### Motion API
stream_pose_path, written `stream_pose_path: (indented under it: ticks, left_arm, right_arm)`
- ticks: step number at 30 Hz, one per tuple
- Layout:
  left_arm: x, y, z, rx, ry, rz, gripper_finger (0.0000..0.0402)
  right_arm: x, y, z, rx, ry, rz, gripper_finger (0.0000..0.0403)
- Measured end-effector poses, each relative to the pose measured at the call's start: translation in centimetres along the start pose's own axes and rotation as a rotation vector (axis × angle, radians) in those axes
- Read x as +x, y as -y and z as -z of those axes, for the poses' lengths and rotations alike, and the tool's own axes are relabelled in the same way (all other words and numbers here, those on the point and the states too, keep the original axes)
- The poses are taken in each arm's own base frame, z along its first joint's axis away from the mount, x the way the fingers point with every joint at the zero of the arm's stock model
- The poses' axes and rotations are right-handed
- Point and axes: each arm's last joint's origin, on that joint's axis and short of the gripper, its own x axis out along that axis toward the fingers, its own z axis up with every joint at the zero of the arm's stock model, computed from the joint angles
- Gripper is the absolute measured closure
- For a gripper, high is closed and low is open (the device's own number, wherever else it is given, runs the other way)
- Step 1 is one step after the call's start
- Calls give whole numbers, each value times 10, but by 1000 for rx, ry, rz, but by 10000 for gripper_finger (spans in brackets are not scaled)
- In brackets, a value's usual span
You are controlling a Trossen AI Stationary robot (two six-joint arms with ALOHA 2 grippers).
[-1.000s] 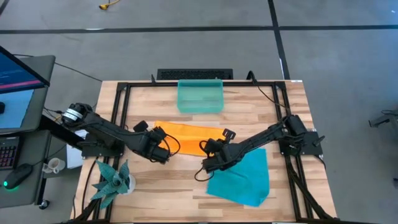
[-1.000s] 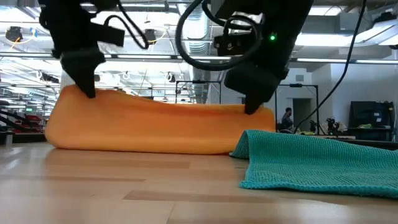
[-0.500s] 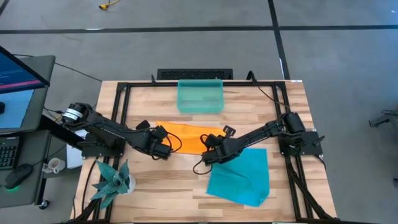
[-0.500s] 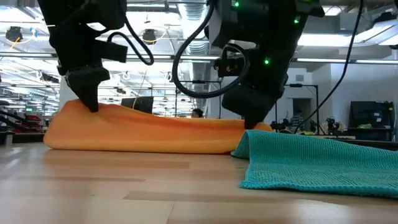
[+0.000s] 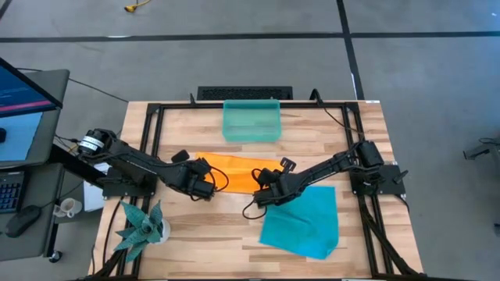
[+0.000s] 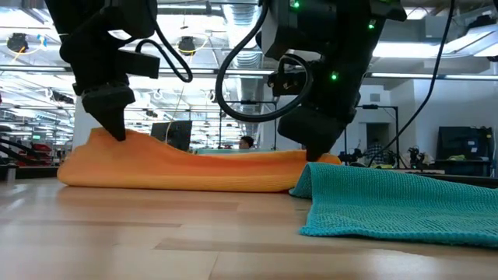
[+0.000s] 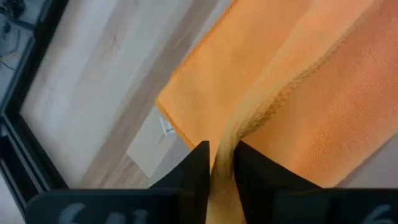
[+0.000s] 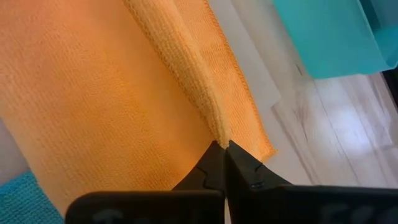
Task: Roll microfiber towels into tight, uniform cylinder then place into a basket
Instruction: Roll the yellow microfiber cloth on the table
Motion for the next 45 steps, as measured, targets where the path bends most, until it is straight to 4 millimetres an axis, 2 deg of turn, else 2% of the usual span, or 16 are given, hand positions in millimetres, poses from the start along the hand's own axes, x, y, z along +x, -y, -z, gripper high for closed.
stream_pose_path:
  ticks: [8, 21, 29, 37, 43, 45]
  left_arm:
    - [0, 0, 0, 42, 3, -4, 293]
    - [3, -7, -1, 83, -27, -44, 292]
    - [2, -3, -3, 62, -1, -16, 292]
    - [2, 10, -3, 35, 83, 65, 292]
    - [4, 15, -6, -13, 182, 72, 292]
    - [5, 17, -9, -36, 217, 84, 292]
  right_arm:
    - [1, 1, -1, -29, -16, -13, 367]
    - [12, 13, -9, 26, -35, 7, 289]
    - [12, 15, -10, 10, -44, 13, 233]
    - [-3, 20, -8, -68, -101, 61, 211]
    - [-25, 27, 6, -144, -77, 176, 218]
    - [-36, 32, 9, -118, -34, 198, 221]
